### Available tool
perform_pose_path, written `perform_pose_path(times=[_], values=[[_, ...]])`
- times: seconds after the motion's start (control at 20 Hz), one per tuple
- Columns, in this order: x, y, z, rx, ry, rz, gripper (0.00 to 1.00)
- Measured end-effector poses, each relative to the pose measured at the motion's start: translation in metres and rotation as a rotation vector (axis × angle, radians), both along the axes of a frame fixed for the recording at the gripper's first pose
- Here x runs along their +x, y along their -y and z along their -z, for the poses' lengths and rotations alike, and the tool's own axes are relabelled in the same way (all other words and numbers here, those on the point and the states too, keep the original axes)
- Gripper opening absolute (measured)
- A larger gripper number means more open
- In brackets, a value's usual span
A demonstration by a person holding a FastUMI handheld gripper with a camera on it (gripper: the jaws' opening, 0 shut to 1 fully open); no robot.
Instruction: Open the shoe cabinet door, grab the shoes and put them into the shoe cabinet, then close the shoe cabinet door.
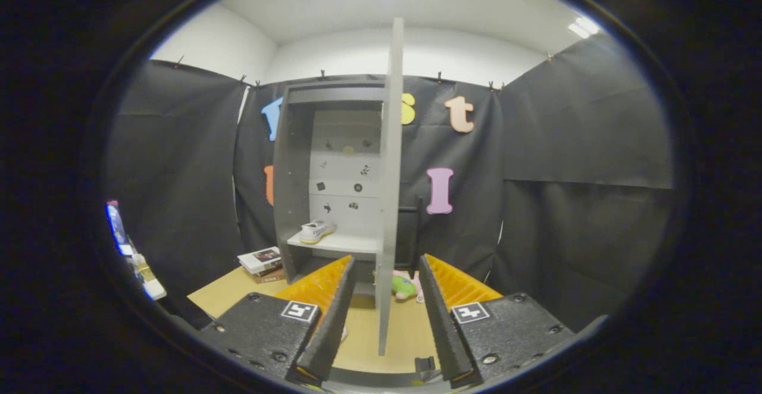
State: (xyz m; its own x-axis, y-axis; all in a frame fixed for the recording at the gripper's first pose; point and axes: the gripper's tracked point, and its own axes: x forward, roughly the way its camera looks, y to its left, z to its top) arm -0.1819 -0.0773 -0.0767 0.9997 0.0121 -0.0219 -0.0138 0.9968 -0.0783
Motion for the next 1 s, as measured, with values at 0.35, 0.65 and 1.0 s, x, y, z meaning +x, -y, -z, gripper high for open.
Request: perform_pose_path(times=[0.35, 0.65, 1.0], values=[[0.013, -0.088, 0.112, 0.052, -0.167, -0.062, 0.91], [0.067, -0.136, 0.281, 0.069, -0.418, -0.118, 0.91], [0.145, -0.156, 0.421, 0.078, -0.618, -0.103, 0.87]])
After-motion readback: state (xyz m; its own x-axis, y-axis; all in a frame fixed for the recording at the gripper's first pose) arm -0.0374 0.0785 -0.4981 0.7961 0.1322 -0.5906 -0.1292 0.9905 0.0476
